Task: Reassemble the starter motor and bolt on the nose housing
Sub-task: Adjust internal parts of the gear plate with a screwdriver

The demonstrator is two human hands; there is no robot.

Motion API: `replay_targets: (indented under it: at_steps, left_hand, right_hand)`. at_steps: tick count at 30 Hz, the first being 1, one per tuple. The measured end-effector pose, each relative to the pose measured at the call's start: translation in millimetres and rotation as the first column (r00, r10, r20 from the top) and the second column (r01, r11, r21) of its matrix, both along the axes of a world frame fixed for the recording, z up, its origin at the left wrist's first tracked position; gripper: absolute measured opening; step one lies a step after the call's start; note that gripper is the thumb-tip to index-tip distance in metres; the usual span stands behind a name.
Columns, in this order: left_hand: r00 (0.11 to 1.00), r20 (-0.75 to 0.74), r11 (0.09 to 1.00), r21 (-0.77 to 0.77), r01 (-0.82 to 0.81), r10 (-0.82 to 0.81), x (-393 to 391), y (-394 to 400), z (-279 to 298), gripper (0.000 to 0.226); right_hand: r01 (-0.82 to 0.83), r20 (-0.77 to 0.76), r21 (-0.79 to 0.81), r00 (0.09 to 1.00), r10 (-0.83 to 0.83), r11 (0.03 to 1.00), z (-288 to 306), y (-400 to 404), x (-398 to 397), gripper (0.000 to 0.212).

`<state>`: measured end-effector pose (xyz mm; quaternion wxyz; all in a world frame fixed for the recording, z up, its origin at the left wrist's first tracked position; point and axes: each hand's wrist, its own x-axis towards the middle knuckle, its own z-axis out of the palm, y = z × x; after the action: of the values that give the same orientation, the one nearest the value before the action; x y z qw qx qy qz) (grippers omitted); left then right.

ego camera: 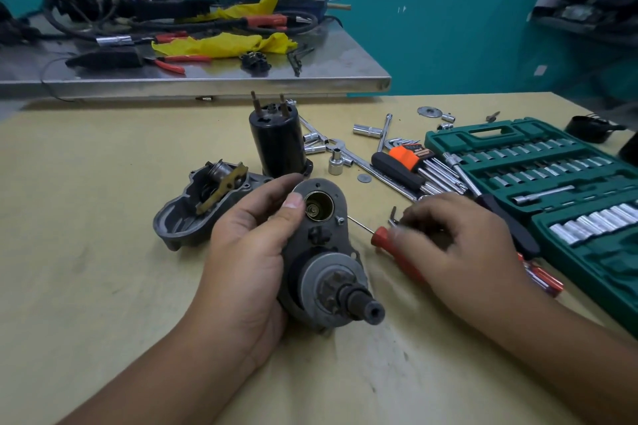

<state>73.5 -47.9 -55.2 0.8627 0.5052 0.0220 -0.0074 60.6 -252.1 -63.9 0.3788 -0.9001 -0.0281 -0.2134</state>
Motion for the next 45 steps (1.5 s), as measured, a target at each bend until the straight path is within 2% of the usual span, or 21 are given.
replay_targets:
  at_steps: [3, 6, 8, 10, 11, 13, 15, 16, 17, 19, 20, 22, 27, 31, 38, 41, 45]
  left_hand:
    - [1.0, 0.004, 1.0, -0.003, -0.016, 0.016, 0.5, 0.1, 0.8, 0.038]
    - [1.0, 0.01, 1.0, -0.005, -0.023, 0.023, 0.1, -0.6, 2.5, 0.035]
    - [1.0, 0.028, 1.0, 0.022, -0.015, 0.014, -0.2, -1.2, 3.0, 0.028]
    - [0.999, 0.052, 0.998, 0.057, 0.005, -0.008, -0.6, -0.8, 3.6, 0.031]
    - [0.998, 0.059, 0.997, 0.078, 0.014, -0.018, -0.4, -0.7, 4.6, 0.035]
    - [0.997, 0.066, 0.993, 0.112, 0.029, -0.037, 0.5, 0.1, 7.3, 0.035]
    - [0.995, 0.077, 0.988, 0.145, 0.046, -0.058, 2.2, 0.4, 8.8, 0.022]
    - [0.994, 0.091, 0.982, 0.185, 0.046, -0.063, 3.2, 1.2, 8.7, 0.023]
    - [0.993, 0.099, 0.973, 0.226, 0.045, -0.069, 3.9, 3.0, 8.0, 0.031]
    - [0.993, 0.097, 0.964, 0.262, 0.04, -0.067, 5.9, 6.1, 7.6, 0.042]
    - [0.993, 0.094, 0.965, 0.26, 0.042, -0.068, 6.4, 7.4, 7.7, 0.045]
    - [0.994, 0.088, 0.967, 0.25, 0.048, -0.072, 7.0, 8.5, 7.9, 0.046]
    - [0.995, 0.089, 0.957, 0.287, 0.027, -0.055, 8.1, 2.0, 8.9, 0.041]
    - [0.998, 0.061, 0.963, 0.267, 0.014, -0.032, 8.3, 0.7, 8.9, 0.04]
    - [0.999, 0.016, 0.972, 0.231, 0.046, -0.051, 5.5, 2.8, 10.4, 0.046]
    - [0.999, 0.003, 0.973, 0.226, 0.04, -0.041, 6.4, 3.8, 8.9, 0.033]
    - [0.999, -0.018, 0.978, 0.207, 0.031, -0.028, 7.3, 3.1, 8.8, 0.03]
  right_hand:
    - [-0.092, -0.071, -0.296, 0.995, 0.074, 0.951, -1.8, -11.0, -13.5, 0.031]
    - [-0.051, 0.024, -0.3, 0.998, 0.06, 0.953, 1.2, -15.4, -15.2, 0.022]
    - [0.008, 0.138, -0.157, 0.99, 0.014, 0.988, 5.9, -16.2, -14.3, 0.019]
    - [-0.013, 0.245, 0.091, 0.97, -0.009, 0.996, 10.2, -16.8, -16.1, 0.019]
    - [-0.064, 0.299, 0.213, 0.954, -0.003, 0.975, 12.9, -16.2, -18.1, 0.02]
    - [-0.189, 0.405, 0.351, 0.914, 0.034, 0.917, 17.6, -14.0, -21.3, 0.018]
    - [-0.29, 0.442, 0.457, 0.894, 0.068, 0.841, 22.2, -12.8, -22.9, 0.018]
    - [-0.313, 0.425, 0.524, 0.902, 0.075, 0.792, 23.2, -13.2, -23.3, 0.021]
    - [-0.307, 0.377, 0.59, 0.922, 0.081, 0.747, 23.4, -14.4, -22.6, 0.033]
    - [-0.269, 0.274, 0.644, 0.955, 0.112, 0.716, 24.8, -16.9, -23.0, 0.072]
    - [-0.27, 0.267, 0.634, 0.956, 0.122, 0.724, 25.1, -17.3, -23.6, 0.082]
    - [-0.312, 0.29, 0.612, 0.943, 0.16, 0.726, 27.1, -15.1, -24.5, 0.083]
    - [-0.393, 0.342, 0.555, 0.911, 0.229, 0.733, 29.7, -9.7, -24.1, 0.062]
    - [-0.462, 0.454, 0.453, 0.855, 0.249, 0.763, 31.2, -5.9, -22.9, 0.029]
    - [-0.503, 0.463, 0.453, 0.839, 0.288, 0.736, 28.3, -7.0, -20.3, 0.023]
    - [-0.502, 0.459, 0.453, 0.84, 0.29, 0.737, 28.1, -7.5, -20.8, 0.024]
    - [-0.496, 0.458, 0.444, 0.841, 0.286, 0.746, 28.0, -6.5, -21.3, 0.026]
